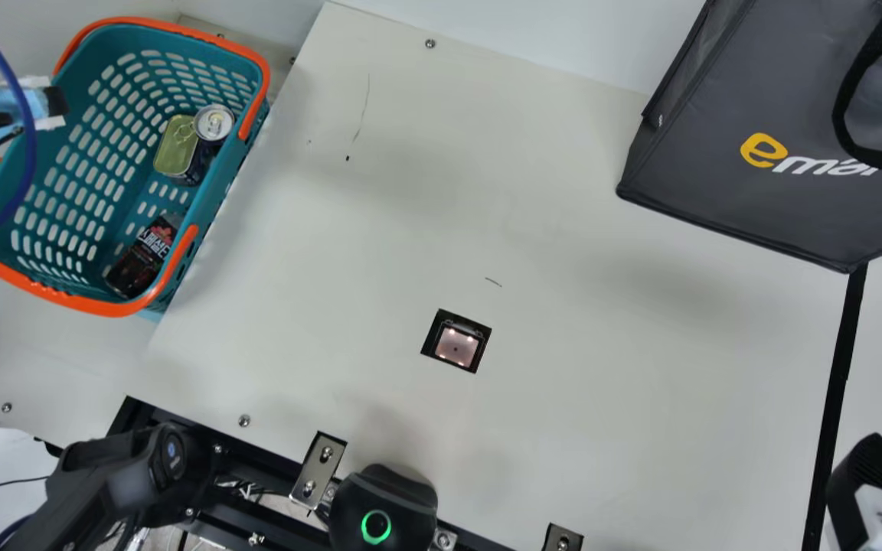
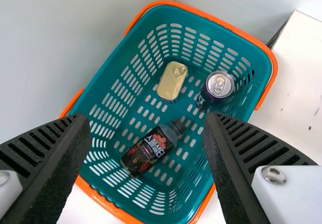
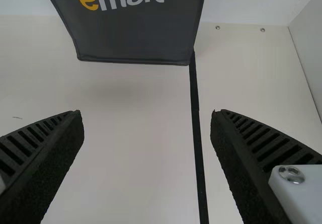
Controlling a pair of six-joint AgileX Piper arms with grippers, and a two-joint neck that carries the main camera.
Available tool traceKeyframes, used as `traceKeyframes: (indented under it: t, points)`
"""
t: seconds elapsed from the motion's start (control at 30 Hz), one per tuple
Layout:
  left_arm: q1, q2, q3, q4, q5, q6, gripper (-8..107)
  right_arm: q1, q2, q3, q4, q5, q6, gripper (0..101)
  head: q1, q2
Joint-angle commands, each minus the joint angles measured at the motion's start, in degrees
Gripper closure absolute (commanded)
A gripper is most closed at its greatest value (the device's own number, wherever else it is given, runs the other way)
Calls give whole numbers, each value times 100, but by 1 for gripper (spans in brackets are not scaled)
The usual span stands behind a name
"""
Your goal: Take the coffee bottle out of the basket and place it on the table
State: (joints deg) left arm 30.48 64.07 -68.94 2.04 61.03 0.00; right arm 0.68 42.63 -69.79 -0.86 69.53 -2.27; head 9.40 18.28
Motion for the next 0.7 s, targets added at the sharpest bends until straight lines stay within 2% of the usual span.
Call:
traceKeyframes:
  t: [0.0,0.67]
  points:
    - [15,85,9,-30,-28,14,9,0,0,0,0,0,0,10,-148,14]
    - [507,945,16,-479,-413,791,9,0,0,0,0,0,0,10,-148,14]
